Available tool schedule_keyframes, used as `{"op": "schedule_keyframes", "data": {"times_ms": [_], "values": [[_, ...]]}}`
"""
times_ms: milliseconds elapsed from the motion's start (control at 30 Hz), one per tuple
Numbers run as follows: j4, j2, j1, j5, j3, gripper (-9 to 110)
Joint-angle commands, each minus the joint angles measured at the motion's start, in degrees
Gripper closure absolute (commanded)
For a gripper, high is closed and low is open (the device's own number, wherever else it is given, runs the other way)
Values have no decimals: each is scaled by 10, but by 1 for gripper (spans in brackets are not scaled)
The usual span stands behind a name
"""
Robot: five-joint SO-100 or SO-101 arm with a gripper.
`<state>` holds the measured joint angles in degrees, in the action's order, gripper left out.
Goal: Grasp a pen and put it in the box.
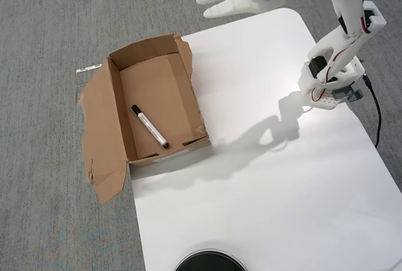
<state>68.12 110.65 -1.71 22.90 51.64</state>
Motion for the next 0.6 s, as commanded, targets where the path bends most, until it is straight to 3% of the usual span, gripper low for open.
{"op": "schedule_keyframes", "data": {"times_ms": [0,567], "values": [[5,78,0,-5,67,81],[-4,490,0,-6,565,81]]}}
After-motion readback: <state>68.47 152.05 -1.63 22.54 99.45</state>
